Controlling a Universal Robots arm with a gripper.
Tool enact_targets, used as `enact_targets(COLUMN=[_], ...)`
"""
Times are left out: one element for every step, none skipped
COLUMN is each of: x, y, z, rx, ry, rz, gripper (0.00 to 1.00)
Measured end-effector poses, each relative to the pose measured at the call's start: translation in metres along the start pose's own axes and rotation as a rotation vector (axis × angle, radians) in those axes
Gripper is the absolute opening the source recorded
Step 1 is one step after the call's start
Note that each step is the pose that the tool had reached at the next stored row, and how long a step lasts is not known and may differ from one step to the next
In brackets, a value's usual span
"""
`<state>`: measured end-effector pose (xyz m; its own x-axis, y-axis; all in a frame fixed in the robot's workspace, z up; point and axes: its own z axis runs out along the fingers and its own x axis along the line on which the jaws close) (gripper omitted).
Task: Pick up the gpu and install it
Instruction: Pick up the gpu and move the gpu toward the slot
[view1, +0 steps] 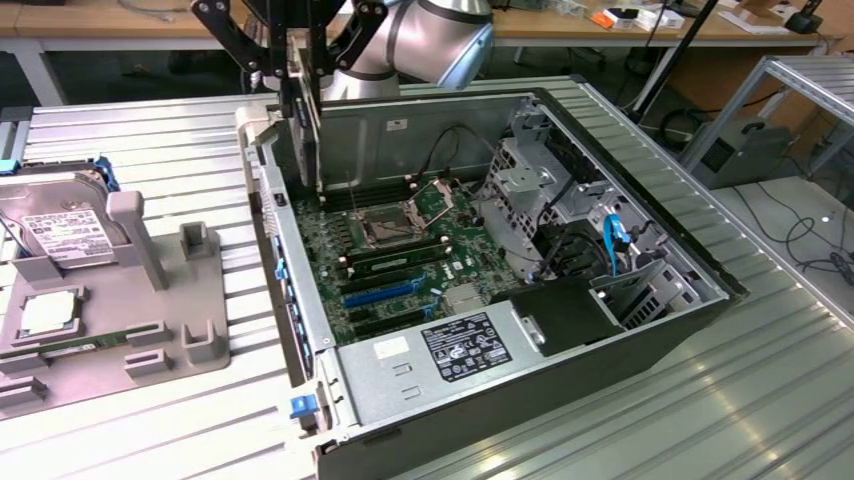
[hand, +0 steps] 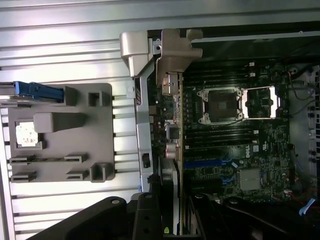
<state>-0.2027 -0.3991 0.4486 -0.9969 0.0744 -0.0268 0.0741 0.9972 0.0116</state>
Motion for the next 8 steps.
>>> enact_targets(x=[-0.0010, -0.0015, -0.0020, -0.0029, -0.0042, -0.0054, -0.0068, -0.0080], y=[0.0001, 0.0001, 0.0001, 0.0002, 0.0003, 0.0004, 0.0005, 0.0006], z=[0.0004, 0.0006, 0.0008, 0.0012, 0.0018, 0.0022, 0.0027, 0.0033], rx=[0.0006, 0.0009, 0.0012, 0.0018, 0.0027, 0.0036, 0.0043, 0.0049], ry=[-0.0001, -0.0001, -0.0001, -0.0001, -0.0002, -0.0003, -0.0003, -0.0004], rz=[0.000, 0.000, 0.000, 0.000, 0.000, 0.000, 0.000, 0.000], gripper=[0.27, 0.27, 0.27, 0.27, 0.27, 0.27, 0.27, 0.27])
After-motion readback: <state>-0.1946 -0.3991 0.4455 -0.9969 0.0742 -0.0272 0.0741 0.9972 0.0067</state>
